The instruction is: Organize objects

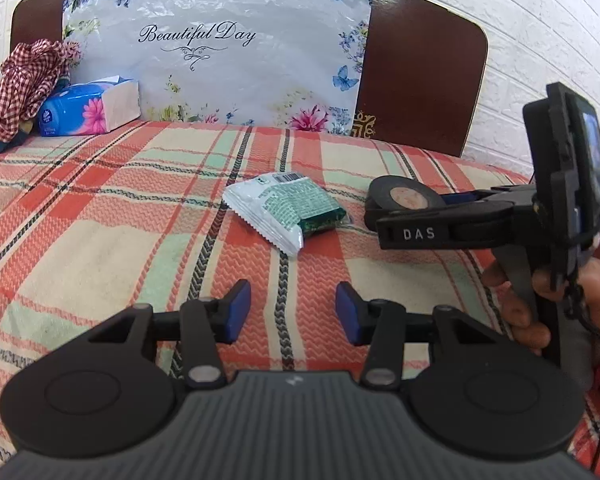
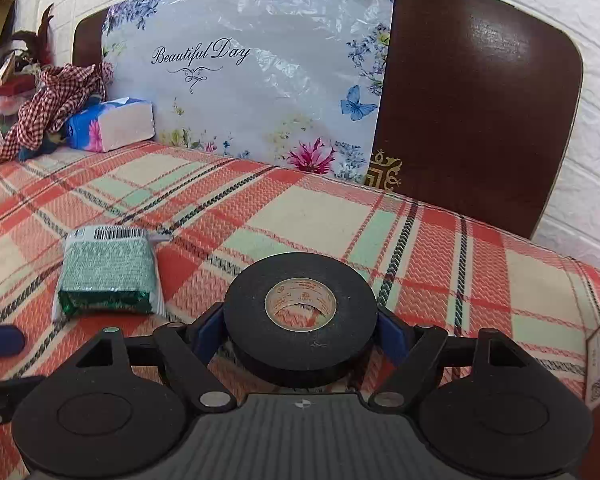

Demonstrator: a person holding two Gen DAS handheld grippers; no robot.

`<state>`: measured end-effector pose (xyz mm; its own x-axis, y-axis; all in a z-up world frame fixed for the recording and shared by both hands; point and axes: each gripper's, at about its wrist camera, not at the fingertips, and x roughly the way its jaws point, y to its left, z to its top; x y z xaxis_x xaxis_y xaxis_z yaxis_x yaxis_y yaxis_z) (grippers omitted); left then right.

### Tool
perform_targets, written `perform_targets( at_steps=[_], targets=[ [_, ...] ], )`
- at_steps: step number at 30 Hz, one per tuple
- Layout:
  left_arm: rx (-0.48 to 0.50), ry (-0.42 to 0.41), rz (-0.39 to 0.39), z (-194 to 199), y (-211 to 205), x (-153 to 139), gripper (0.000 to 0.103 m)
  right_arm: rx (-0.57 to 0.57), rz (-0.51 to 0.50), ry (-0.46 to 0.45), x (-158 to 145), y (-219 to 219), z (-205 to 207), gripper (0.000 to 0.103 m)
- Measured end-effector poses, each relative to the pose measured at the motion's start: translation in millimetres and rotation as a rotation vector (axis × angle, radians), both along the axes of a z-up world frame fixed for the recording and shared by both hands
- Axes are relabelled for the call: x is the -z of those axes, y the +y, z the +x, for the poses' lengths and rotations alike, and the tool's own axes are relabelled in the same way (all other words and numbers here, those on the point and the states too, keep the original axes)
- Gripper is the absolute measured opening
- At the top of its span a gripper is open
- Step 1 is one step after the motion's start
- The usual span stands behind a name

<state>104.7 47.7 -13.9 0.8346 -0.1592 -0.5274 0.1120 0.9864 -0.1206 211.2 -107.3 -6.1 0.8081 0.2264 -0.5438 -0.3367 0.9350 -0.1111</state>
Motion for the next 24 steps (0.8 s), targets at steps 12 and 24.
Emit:
perform_targets(
  at_steps=[12, 24],
  targets=[
    [0.002, -0.004, 0.067, -1, -9, -2, 0.052, 0.076, 0.049, 0.044, -3, -31, -71, 0.076],
    [-0.006, -0.007, 0.105, -2, -13, -2, 0.056, 0.098, 0.062, 0.06, -2, -49, -130, 0.076]
  ],
)
